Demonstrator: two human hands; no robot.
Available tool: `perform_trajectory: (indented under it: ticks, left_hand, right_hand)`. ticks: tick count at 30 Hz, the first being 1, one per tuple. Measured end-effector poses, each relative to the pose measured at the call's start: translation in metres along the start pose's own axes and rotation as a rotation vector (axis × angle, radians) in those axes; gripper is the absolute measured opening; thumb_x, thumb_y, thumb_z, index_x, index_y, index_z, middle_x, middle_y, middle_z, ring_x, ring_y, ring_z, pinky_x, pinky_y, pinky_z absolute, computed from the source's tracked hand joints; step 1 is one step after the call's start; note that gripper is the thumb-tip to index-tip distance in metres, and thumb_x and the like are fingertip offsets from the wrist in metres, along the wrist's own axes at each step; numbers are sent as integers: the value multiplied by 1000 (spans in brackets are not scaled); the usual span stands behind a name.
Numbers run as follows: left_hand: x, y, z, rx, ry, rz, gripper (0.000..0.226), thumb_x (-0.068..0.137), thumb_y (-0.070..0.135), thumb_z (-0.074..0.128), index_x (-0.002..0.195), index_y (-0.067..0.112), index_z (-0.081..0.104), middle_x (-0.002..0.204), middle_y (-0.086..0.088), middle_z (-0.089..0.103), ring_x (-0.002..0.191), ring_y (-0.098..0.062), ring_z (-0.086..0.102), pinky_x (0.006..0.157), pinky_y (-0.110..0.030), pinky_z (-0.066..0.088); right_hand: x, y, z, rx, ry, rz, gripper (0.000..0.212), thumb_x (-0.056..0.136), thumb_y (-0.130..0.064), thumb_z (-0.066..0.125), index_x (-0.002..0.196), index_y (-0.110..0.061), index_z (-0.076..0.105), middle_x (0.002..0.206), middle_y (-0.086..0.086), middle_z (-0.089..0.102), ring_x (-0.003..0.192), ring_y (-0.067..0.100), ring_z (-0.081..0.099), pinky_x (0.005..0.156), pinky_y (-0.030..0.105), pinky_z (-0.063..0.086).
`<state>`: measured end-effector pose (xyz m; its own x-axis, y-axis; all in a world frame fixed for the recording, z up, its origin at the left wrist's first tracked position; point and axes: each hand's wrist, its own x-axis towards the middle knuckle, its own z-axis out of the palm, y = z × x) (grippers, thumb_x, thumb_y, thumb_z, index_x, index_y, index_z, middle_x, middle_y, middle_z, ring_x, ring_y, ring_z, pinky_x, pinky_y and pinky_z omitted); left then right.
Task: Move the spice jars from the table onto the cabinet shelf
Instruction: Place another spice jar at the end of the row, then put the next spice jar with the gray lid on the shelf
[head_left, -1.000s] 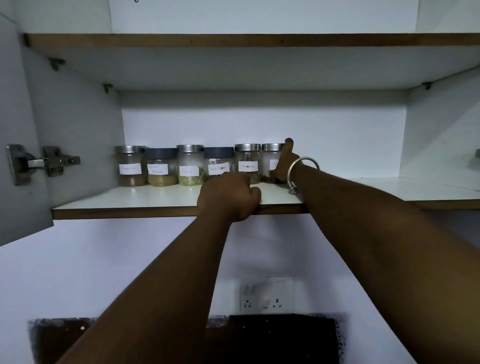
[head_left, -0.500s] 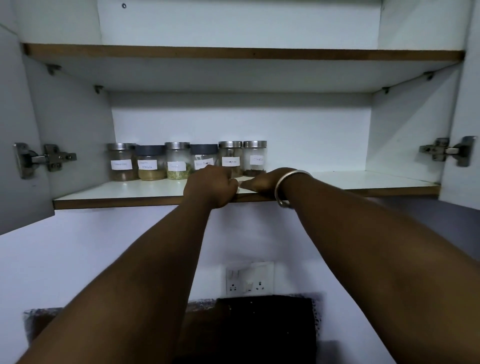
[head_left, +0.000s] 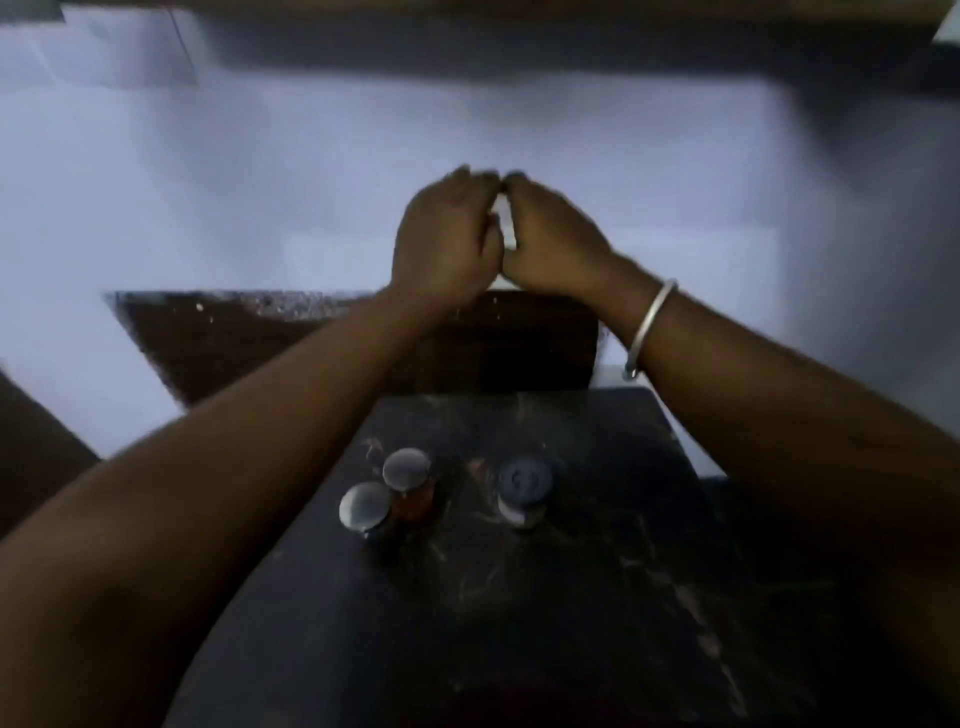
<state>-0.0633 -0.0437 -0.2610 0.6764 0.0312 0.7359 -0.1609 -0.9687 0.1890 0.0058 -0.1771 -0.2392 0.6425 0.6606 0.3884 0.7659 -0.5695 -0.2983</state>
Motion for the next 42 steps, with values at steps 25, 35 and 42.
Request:
perform_trajectory:
  ticks: [25,35,42]
  left_hand:
    - [-271,-18,95,-713,-792,-886,35,109,10,42,135,24,59,139,-6,62,121,-17,60,100,-32,49]
    - [-170,22,53,-1323,-333,-977,34,110,32,39,130,9,54,129,-17,60,109,-34,63,88,-46,54]
    - [-95,66,2,-1488,-72,-859,32,107,35,40,113,8,55,92,-10,67,78,-20,68,70,-31,59]
  right_hand:
    - [-170,72,211,250,-797,370,73,79,-28,80,145,-29,50,137,5,61,121,30,62,101,46,55]
    - [-106,45,89,977,-374,281,35,79,-6,72,113,1,65,110,24,71,100,24,69,90,37,57]
    - [-105,-6,33,1282,83,172,24,74,-29,69,89,-11,62,81,-3,69,71,8,65,63,21,53]
